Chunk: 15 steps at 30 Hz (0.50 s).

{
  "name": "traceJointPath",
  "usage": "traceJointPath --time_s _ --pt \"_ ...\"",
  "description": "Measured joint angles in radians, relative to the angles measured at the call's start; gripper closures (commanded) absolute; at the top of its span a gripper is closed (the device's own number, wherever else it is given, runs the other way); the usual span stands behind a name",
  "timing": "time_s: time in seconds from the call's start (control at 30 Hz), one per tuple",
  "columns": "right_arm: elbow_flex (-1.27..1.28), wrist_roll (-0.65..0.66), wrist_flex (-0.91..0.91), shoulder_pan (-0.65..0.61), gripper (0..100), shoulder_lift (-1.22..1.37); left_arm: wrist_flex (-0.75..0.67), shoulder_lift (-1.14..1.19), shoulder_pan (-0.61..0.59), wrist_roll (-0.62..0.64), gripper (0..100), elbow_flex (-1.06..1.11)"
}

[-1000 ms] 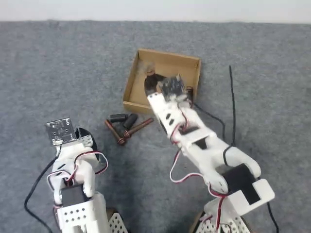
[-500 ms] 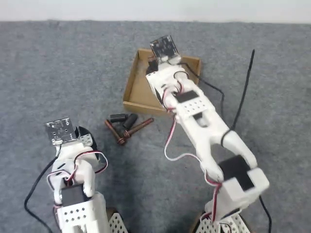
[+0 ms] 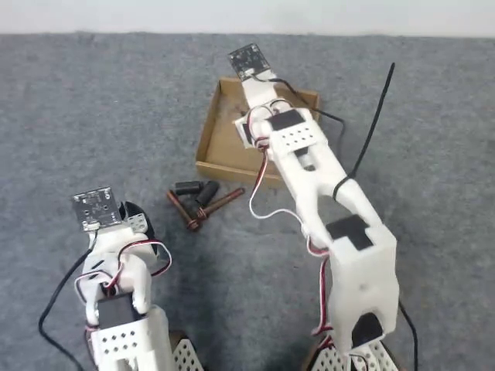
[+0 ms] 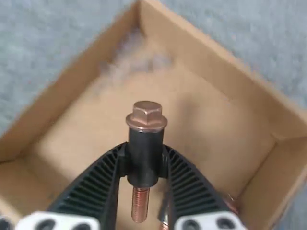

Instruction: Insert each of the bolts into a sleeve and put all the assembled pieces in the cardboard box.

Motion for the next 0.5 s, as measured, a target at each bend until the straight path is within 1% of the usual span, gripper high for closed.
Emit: traceJointPath --time_s 0.13,0.37,0.5 --pt "-0.023 0.0 0.061 0.032 98.9 0.044 0.0 0.0 0.0 0.0 98 0.0" --pt "-0.025 0.0 0.15 0.034 98.6 0.049 0.0 0.0 0.0 0.0 98 0.0" --pt "-0.025 0.002 0.152 0.032 90.3 0.049 0.0 0.0 0.0 0.0 98 0.0"
